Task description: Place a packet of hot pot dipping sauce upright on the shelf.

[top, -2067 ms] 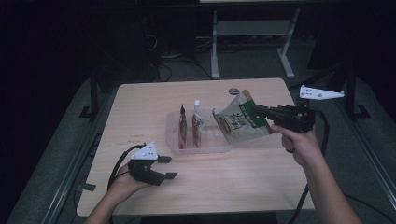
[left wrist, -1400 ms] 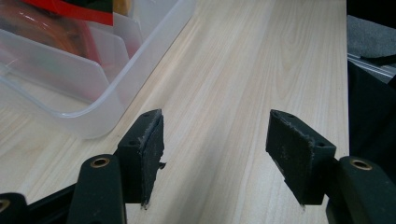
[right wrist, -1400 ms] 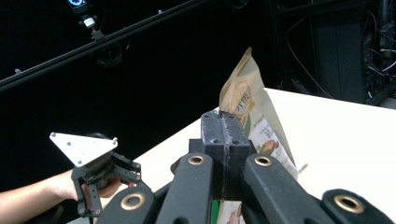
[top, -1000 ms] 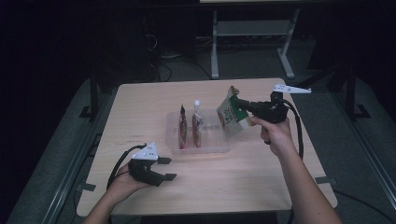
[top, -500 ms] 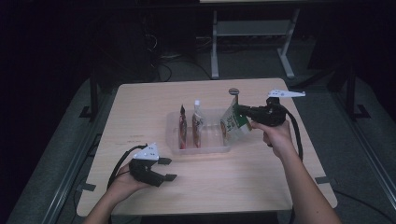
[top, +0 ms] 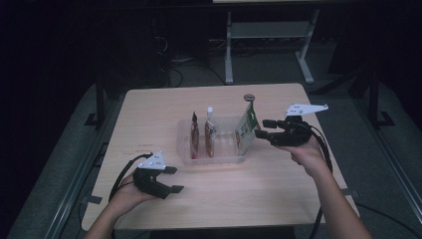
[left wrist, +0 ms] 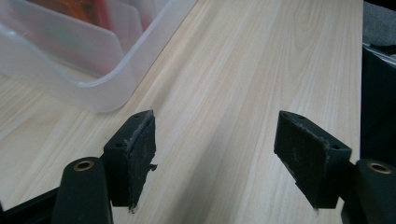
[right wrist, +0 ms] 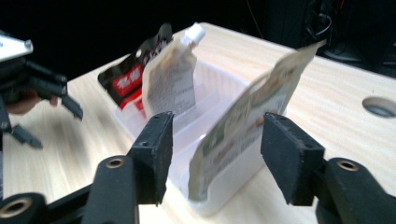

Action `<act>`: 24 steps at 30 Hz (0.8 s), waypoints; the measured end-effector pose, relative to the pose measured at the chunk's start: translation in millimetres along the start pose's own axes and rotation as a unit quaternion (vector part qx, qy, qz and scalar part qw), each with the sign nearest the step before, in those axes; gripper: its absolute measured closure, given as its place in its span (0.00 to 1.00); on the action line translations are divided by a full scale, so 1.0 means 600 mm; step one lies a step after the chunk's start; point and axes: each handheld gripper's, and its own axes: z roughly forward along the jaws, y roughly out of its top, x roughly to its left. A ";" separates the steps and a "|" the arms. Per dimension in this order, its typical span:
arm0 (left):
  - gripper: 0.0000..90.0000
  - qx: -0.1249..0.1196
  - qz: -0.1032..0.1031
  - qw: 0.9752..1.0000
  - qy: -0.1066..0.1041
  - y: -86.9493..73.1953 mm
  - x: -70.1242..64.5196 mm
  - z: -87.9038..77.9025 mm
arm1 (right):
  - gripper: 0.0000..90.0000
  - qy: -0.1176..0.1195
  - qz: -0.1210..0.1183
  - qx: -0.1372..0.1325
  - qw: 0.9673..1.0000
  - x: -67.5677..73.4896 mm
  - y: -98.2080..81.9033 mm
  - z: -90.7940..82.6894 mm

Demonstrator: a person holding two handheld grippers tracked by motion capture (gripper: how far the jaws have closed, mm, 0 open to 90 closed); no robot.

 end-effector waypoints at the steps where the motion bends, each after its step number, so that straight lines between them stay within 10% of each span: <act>1: 0.31 -0.003 -0.002 1.000 0.002 -0.002 0.001 -0.002 | 0.45 -0.002 0.001 0.002 1.000 0.001 -0.006 -0.003; 18: 0.28 0.002 -0.029 0.999 0.029 -0.055 0.013 -0.022 | 0.32 -0.040 -0.003 0.063 0.997 0.000 -0.125 -0.030; 24: 0.28 0.011 -0.040 0.999 0.036 -0.066 0.022 -0.020 | 0.29 -0.061 -0.016 0.122 0.991 0.007 -0.176 -0.028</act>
